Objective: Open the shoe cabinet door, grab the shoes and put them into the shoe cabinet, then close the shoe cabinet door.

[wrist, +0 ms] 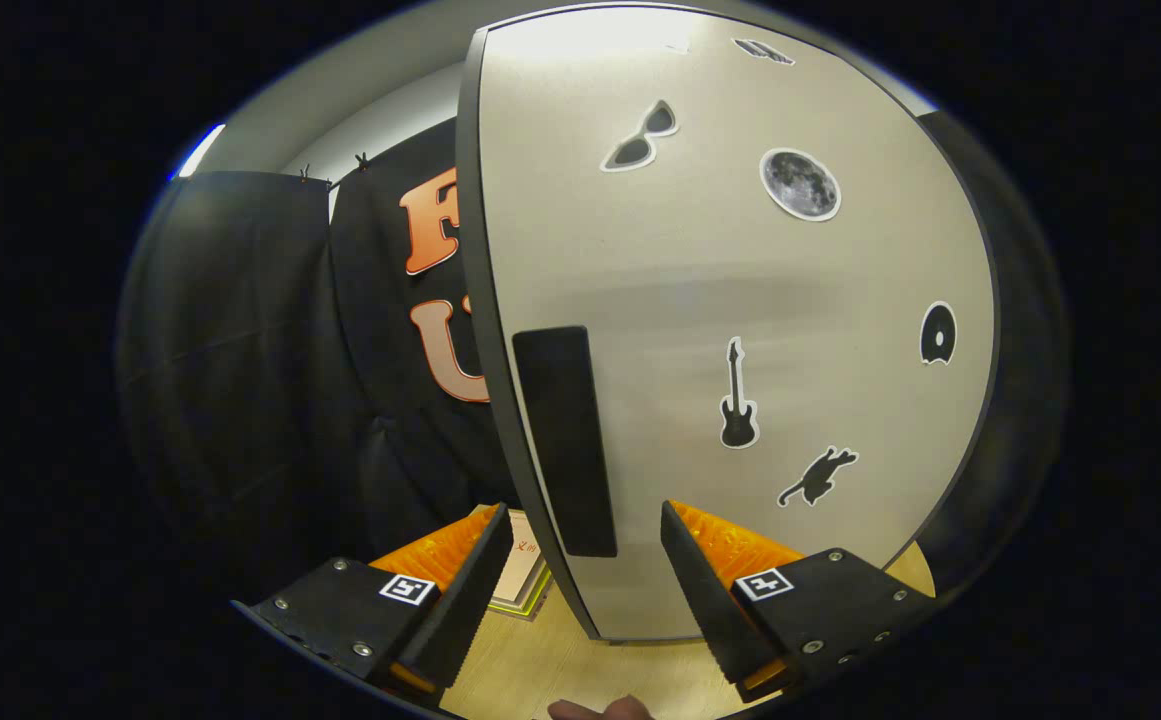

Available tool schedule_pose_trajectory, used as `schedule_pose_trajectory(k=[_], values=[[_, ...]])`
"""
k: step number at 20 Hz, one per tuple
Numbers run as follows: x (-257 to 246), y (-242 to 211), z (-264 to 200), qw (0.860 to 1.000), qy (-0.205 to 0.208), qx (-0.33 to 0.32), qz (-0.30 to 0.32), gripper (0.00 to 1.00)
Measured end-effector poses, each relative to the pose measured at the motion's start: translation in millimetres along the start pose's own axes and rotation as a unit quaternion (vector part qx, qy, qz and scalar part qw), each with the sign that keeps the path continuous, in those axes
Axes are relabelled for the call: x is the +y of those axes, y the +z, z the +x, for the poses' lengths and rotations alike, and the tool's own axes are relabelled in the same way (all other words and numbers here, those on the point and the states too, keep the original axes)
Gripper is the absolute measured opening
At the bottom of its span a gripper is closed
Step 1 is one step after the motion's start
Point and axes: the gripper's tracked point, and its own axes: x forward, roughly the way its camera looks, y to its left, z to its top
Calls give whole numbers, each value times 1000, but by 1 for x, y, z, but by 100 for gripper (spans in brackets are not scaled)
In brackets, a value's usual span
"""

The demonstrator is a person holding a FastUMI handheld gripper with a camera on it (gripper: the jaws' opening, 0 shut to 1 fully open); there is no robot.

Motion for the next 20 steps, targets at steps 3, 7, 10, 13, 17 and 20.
schedule_pose_trajectory(k=[3, 7, 10, 13, 17, 20], values=[[7, -2, -29, 1000, -8, -5, -4, 93], [10, -13, -83, 1000, -29, -2, -7, 93], [6, -25, -127, 999, -47, -1, -18, 93], [-1, -32, -167, 998, -62, 1, -24, 93], [-12, -22, -214, 997, -75, -22, -22, 93], [-24, -7, -241, 996, -76, -46, -29, 93]])
